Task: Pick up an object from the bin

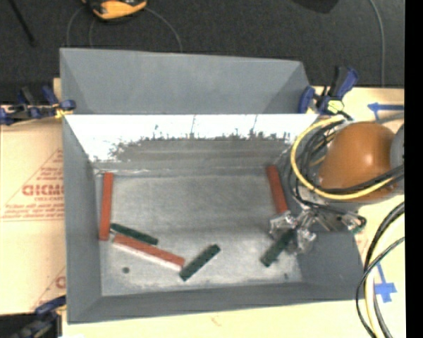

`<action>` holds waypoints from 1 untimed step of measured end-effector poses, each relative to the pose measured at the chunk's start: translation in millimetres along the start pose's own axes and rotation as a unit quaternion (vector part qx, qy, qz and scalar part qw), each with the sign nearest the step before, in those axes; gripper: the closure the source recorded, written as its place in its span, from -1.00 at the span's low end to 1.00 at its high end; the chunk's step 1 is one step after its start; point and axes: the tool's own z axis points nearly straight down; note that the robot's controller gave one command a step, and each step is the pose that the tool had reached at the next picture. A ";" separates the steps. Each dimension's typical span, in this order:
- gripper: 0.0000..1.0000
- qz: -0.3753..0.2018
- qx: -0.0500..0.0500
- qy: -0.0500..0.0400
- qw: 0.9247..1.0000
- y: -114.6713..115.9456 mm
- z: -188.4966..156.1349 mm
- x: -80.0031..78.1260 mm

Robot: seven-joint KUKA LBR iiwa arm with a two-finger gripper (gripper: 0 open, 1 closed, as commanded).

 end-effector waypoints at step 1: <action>1.00 0.000 0.000 0.000 1.000 0.0 0.0 0.0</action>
Offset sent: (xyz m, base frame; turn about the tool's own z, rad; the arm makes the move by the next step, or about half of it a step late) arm -0.0009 -0.0032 0.1559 0.0300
